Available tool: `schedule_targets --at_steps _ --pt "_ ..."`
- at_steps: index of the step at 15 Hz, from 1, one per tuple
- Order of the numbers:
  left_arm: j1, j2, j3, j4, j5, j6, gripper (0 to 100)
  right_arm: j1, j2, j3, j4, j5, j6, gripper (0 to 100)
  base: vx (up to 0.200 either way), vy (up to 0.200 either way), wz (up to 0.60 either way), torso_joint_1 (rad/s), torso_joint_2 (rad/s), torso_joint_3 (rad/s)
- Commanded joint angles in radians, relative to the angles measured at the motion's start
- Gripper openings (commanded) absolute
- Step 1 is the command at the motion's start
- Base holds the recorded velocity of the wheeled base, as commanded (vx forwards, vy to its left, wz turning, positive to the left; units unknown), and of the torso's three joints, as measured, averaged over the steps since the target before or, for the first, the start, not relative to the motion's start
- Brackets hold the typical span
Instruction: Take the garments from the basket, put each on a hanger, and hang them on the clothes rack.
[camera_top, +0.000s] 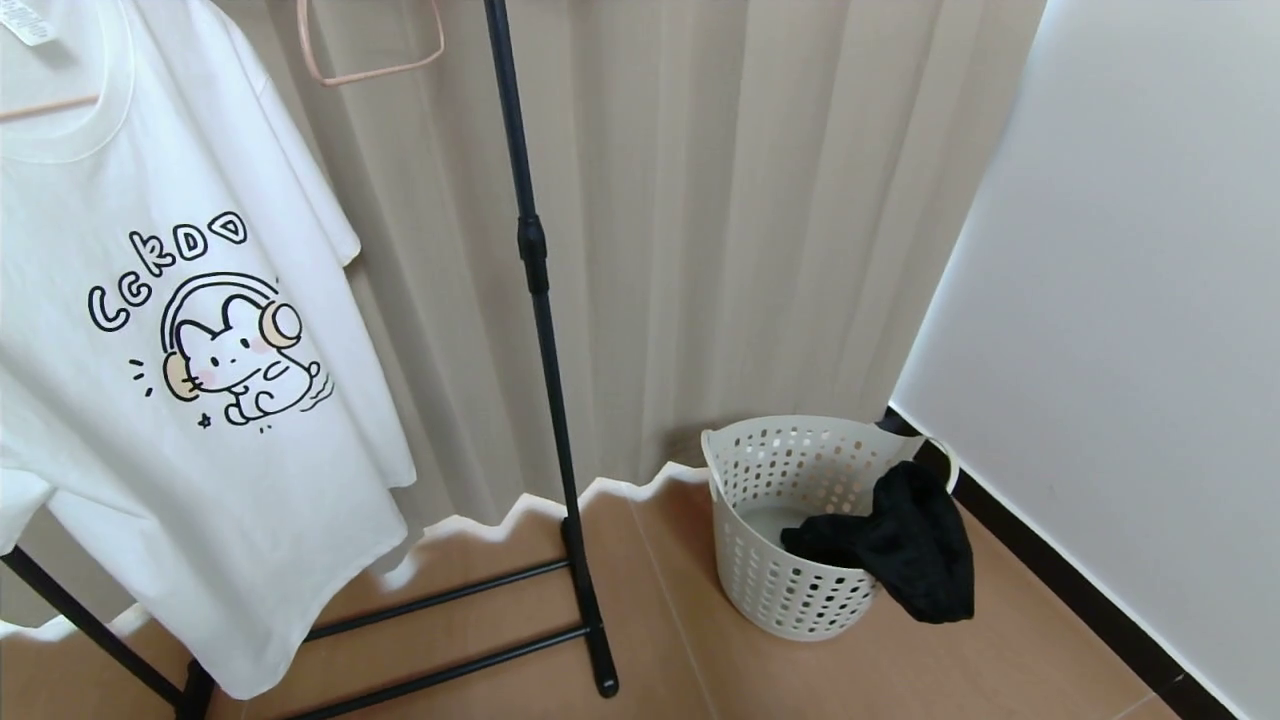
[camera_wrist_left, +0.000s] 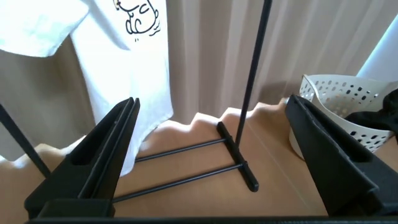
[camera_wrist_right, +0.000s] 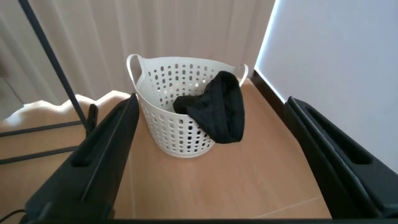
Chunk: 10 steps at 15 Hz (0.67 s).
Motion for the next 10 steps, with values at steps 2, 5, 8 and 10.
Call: schedule_targets --at_steps 2,5,8,10 --pt "0.000 0.002 0.000 -0.001 0.001 -0.001 100 0.000 0.000 0.000 0.001 -0.001 -0.001 100 0.000 0.000 0.00 0.000 0.00 0.000" --pt "0.000 0.003 0.000 0.000 -0.002 -0.001 100 0.002 0.000 0.000 0.001 -0.001 -0.001 100 0.000 -0.067 0.00 0.002 0.00 0.004" --pt "0.000 0.002 0.000 0.000 -0.002 -0.001 100 0.000 0.000 0.000 0.002 0.000 -0.001 100 0.200 -0.200 0.00 -0.001 0.00 0.001" --pt "0.000 0.002 0.000 -0.001 -0.002 -0.001 100 0.000 0.000 0.000 0.001 0.000 -0.001 100 0.200 -0.200 0.00 0.000 0.00 0.002"
